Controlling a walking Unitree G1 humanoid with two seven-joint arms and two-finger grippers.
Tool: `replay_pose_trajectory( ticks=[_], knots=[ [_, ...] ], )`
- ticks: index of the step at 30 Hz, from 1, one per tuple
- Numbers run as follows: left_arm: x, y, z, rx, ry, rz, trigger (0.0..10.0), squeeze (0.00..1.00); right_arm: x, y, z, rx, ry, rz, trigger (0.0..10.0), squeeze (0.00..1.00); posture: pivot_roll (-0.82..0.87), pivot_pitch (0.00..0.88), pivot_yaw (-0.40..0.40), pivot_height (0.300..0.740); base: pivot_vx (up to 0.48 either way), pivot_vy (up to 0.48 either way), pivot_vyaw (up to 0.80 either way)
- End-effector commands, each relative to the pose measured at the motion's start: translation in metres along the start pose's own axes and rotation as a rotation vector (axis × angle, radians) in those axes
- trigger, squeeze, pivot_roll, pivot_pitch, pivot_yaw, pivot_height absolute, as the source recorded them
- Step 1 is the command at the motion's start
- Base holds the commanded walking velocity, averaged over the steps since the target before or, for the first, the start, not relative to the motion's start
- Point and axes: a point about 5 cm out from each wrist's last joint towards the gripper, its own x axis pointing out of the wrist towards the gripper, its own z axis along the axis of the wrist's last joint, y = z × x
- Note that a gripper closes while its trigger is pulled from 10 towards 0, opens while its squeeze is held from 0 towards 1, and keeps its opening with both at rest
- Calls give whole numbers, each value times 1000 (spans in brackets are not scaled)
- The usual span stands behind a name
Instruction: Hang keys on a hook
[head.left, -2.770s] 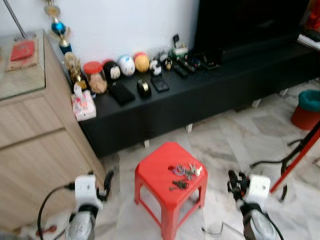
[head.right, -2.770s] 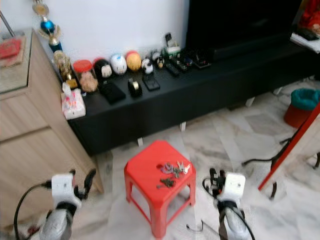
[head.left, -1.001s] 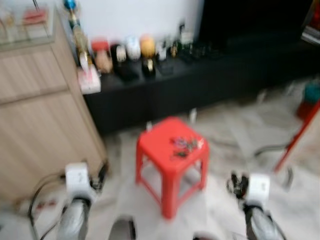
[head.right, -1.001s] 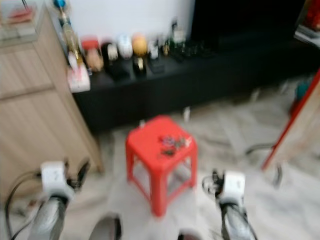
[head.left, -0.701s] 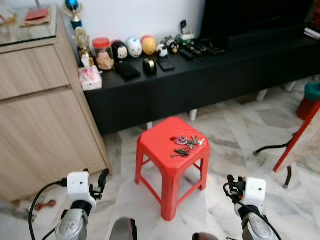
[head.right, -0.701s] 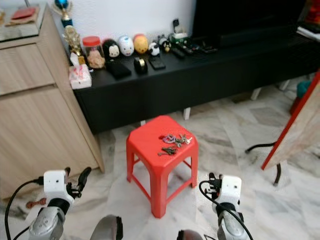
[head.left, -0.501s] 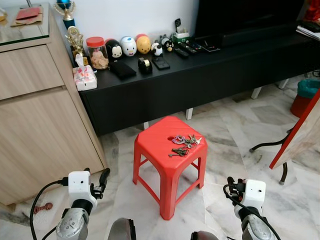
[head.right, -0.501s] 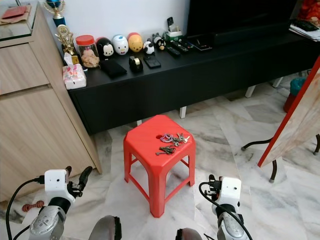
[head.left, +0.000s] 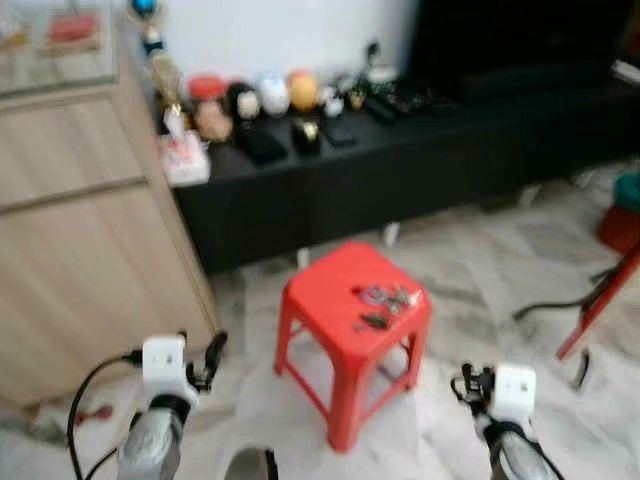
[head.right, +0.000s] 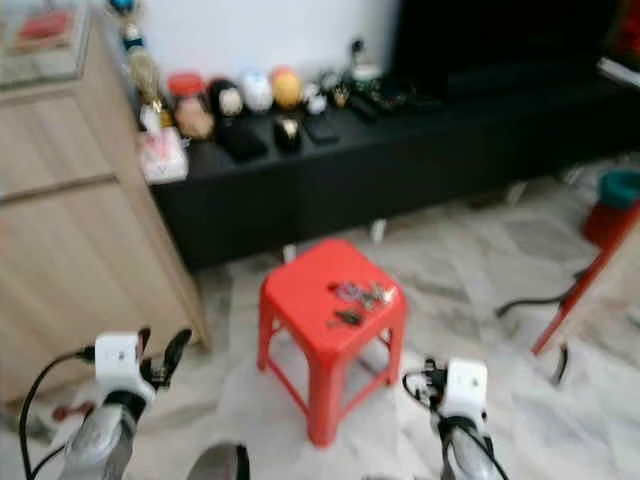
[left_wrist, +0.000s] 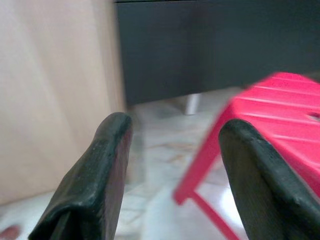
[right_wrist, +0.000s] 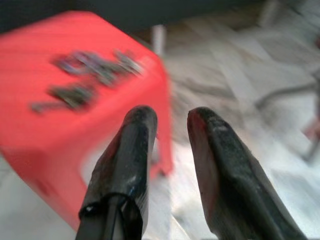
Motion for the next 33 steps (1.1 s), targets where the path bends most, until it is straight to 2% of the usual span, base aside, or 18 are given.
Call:
replay_pose_trajectory(
  ticks=[1, 10, 26, 31, 33],
  knots=[
    [2, 0, 3, -11, -6, -3, 10000, 0, 1, 3, 1, 11, -11, 4, 10000, 0, -51, 0, -13, 636, 334, 0, 0],
    [3, 0, 3, -9, -6, -9, 10000, 0, 1, 4, 1, 28, -10, 0, 10000, 0, -51, 0, -9, 636, 325, 0, 0],
    [3, -2, 1, -8, 7, -19, 10000, 0, 1, 1, -2, 65, 7, -19, 10000, 0, -53, 0, -7, 636, 0, 0, 0],
    [4, -3, 1, -11, 9, -23, 10000, 0, 2, 1, 1, 51, -7, -21, 10000, 0, -56, 0, -5, 636, 0, 0, 0],
    [5, -4, 1, -13, 8, -26, 10000, 0, 3, 1, -2, 33, 24, -19, 10000, 0, -55, 0, -6, 636, 0, 0, 0]
  ],
)
